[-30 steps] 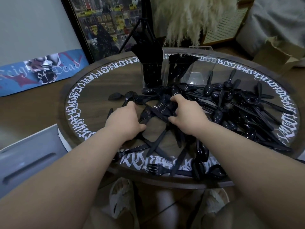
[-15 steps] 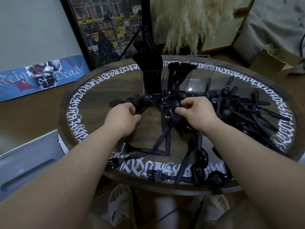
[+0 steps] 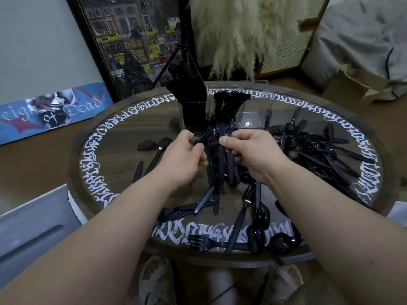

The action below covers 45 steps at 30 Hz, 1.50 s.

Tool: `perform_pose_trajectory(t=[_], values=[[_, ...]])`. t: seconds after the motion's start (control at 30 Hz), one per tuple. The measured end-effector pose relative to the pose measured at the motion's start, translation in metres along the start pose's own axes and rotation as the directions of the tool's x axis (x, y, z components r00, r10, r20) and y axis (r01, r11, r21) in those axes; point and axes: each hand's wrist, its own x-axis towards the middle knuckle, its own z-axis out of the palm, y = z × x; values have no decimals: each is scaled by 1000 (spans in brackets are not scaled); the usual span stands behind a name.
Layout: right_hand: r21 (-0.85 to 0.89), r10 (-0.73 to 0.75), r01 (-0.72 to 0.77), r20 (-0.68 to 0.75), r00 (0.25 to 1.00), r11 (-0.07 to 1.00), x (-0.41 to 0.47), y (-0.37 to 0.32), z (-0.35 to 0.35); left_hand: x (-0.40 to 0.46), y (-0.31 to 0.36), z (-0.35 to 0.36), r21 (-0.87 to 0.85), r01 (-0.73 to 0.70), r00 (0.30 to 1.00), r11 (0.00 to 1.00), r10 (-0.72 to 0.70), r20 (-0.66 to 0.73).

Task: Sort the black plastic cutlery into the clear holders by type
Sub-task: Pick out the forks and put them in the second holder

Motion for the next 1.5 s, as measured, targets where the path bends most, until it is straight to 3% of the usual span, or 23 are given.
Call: perform_pose_trajectory(t=[0.27, 0.47, 0.63, 0.97, 1.17, 1.33, 1.5], values=[[338, 108, -113, 33, 994, 934, 1, -1, 6, -4, 13, 15, -64, 11, 998, 998, -7, 62], [263, 125, -119, -5, 992, 958, 4, -1, 7, 2, 9, 15, 105, -85, 996, 991, 84, 19], [436, 114, -57, -106, 988, 898, 7, -4, -1, 1, 8, 13, 86, -87, 995, 992, 84, 46], [156, 7, 22, -180, 984, 988, 14, 2, -5, -5, 12, 10, 36, -46, 993, 998, 42, 114], [180, -27, 58, -173, 984, 982, 13, -2, -9, -1, 9, 4, 41, 45, 999, 998, -46, 16], [277, -15, 71, -199, 980, 958, 13, -2, -5, -4, 12, 7, 11, 17, 990, 1000, -18, 142], [229, -53, 121, -285, 957, 966, 13, 1, -5, -5, 12, 8, -10, -41, 980, 999, 42, 194]])
